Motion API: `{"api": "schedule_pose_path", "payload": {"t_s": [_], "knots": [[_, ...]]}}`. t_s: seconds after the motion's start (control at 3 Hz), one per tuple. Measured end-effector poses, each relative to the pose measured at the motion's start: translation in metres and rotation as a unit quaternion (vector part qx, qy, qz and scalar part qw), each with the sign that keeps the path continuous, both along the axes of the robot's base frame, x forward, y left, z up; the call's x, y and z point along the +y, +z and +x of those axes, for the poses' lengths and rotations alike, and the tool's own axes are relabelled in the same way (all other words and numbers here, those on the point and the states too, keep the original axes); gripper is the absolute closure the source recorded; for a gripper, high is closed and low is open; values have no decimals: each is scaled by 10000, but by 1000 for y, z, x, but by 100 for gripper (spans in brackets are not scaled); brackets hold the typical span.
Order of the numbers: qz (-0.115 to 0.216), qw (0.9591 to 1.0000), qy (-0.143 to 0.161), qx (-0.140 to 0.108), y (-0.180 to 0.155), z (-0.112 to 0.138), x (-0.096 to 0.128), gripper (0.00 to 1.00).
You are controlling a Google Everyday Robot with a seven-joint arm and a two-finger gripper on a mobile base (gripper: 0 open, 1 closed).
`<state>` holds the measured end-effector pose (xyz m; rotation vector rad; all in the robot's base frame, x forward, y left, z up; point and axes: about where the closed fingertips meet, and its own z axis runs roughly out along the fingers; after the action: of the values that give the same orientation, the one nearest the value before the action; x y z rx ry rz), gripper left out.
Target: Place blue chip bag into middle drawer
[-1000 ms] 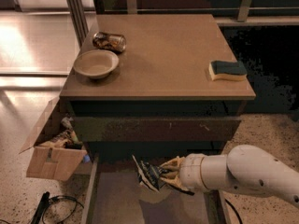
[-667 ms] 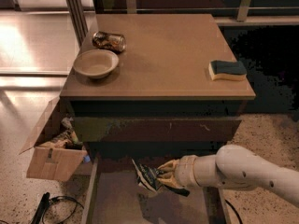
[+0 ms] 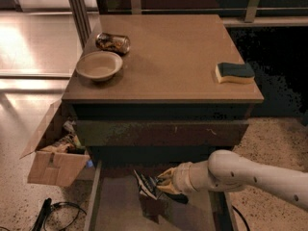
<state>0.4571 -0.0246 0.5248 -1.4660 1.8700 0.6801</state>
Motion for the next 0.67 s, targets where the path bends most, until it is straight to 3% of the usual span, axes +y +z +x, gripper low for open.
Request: {"api": "schedule_pose_path", "payload": {"t_s": [0.33,0.67], "knots": [[-197,9997,-162,-5,-34,5,-9,100],[-367,9978,-557,-32,-70,13,-10,100]]}}
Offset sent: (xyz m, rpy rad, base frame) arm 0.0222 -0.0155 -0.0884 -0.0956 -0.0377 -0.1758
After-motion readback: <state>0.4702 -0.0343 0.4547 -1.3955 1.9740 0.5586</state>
